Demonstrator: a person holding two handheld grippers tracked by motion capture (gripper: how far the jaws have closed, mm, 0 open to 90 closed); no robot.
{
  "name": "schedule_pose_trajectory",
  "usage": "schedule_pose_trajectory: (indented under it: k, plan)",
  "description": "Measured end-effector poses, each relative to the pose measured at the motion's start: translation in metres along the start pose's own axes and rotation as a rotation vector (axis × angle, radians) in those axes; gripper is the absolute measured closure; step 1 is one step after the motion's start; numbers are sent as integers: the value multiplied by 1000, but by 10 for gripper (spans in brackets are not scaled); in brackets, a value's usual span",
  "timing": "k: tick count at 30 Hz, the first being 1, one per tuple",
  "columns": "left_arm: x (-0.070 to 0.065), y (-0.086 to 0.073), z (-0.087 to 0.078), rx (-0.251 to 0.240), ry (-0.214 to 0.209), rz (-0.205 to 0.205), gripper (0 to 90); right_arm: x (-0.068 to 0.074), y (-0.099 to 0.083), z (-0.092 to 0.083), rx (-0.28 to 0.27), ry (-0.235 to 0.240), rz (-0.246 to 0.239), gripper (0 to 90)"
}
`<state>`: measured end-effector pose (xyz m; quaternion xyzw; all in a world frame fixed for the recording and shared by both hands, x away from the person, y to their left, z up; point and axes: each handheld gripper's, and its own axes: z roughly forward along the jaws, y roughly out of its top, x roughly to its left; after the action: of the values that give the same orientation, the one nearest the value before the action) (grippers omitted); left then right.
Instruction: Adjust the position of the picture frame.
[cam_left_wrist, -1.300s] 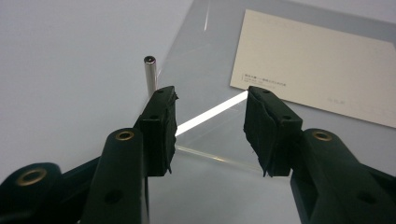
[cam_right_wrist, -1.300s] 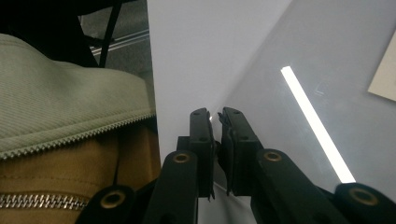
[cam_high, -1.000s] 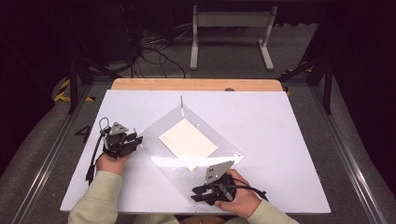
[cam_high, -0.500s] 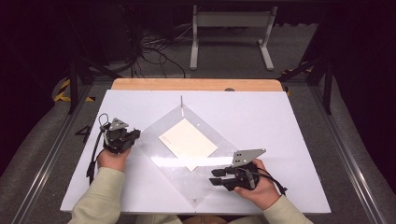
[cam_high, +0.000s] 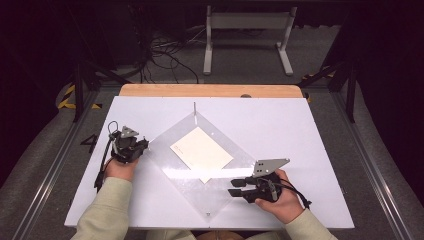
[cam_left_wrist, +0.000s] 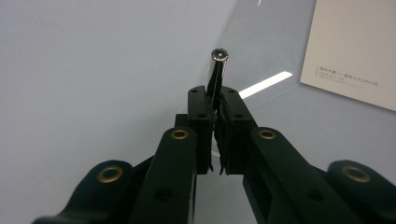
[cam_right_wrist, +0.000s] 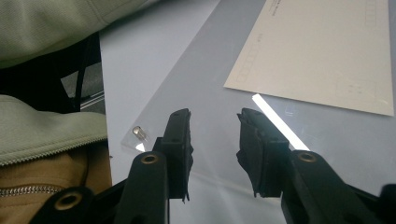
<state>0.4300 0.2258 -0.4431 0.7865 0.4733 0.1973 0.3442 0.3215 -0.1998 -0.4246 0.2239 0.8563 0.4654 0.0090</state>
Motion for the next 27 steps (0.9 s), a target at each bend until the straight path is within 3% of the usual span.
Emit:
schedule_pose_trajectory:
  k: [3, 8, 9, 11, 13, 15, 17, 19, 21, 25, 27]
  plan:
    - [-4, 8, 2, -16, 30, 5, 849, -2, -3, -5, -5, -14, 11, 637]
    - [-8, 25, 18, -33, 31, -7, 848, -7, -9, -21, -29, -60, 40, 644]
    - [-11, 32, 23, -25, 31, 6, 848, -8, -10, -25, -35, -70, 46, 646]
    - [-16, 37, 29, -63, 29, 5, 848, -9, -13, -33, -47, -91, 60, 648]
    - [-21, 46, 37, -53, 17, 18, 848, -11, -16, -40, -58, -111, 72, 651]
    - [-27, 50, 45, -86, 11, 17, 848, -13, -20, -47, -67, -129, 85, 653]
    - [-31, 58, 54, -62, -2, 29, 848, -15, -23, -52, -75, -147, 99, 653]
    - [-36, 62, 61, -103, -10, 35, 848, -17, -26, -57, -83, -166, 114, 655]
    - [-38, 68, 70, -63, -17, 31, 848, -20, -30, -62, -89, -192, 128, 658]
    - [-38, 69, 71, -81, -41, 12, 839, -25, -34, -68, -90, -246, 149, 671]
    - [-36, 67, 68, -82, -77, -17, 757, -29, -37, -71, -89, -279, 164, 675]
